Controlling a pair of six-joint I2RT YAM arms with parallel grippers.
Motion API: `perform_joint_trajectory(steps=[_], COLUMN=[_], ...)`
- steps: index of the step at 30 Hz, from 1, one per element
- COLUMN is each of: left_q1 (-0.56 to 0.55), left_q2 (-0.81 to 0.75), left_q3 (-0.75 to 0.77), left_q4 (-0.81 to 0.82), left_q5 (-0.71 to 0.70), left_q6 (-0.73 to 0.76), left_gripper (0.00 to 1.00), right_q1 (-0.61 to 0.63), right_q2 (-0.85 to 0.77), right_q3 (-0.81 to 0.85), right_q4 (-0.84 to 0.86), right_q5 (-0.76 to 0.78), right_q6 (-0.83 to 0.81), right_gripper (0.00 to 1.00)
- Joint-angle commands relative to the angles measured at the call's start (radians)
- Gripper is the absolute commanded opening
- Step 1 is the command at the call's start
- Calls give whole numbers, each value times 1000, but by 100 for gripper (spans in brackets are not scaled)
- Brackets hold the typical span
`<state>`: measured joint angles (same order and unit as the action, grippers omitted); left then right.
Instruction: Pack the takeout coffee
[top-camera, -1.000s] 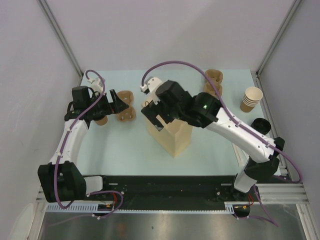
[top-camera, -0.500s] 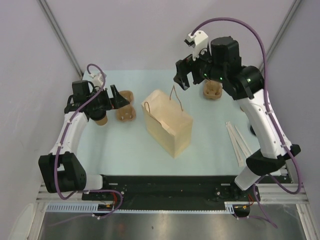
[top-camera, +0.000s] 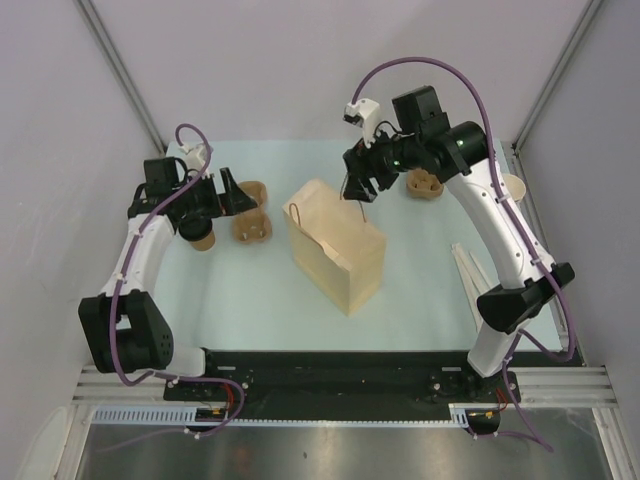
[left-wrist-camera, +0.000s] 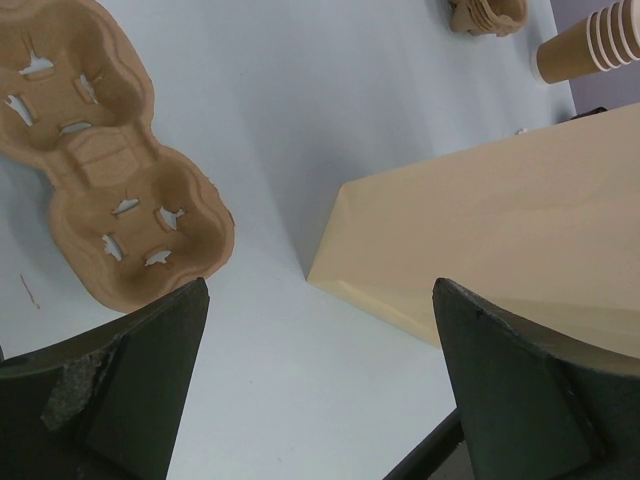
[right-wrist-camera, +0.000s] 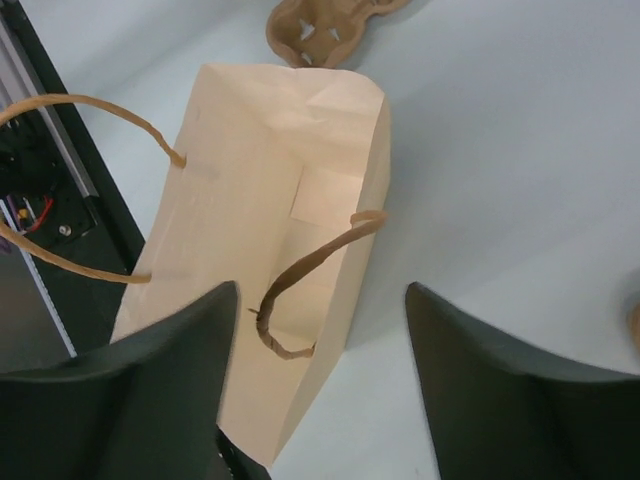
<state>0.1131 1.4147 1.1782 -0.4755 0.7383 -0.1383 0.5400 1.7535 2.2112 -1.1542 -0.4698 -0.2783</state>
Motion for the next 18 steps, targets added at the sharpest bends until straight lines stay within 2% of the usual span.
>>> perform_joint_trajectory(steps=[1, 2, 4, 5, 8, 12, 18], left_q1=[8, 7, 7, 7, 7, 8, 7], left_q2=[9, 10, 12, 12, 36, 163, 358], left_q3=[38, 40, 41, 47, 99, 243, 472], left_q4=[17, 18, 24, 25, 9, -134, -187], left_q5=[29, 29, 16, 12, -4, -39, -117], left_q6=[9, 8, 8, 14, 75, 254, 438], left_gripper=[100, 99, 99, 99, 99, 99, 99], right_q1=[-14, -27, -40, -44, -61, -64, -67], right_q2=[21, 20, -2, -17, -113, -256, -338], right_q3=[-8, -10, -33, -51, -166, -330, -396], right_q4=[-27, -27, -13, -1, 79, 183, 208], right_q5=[-26, -39, -50, -49, -33, 9, 63], right_q6=[20, 42, 109, 132, 255, 399, 464], right_gripper=[62, 40, 20, 0, 0, 0, 0])
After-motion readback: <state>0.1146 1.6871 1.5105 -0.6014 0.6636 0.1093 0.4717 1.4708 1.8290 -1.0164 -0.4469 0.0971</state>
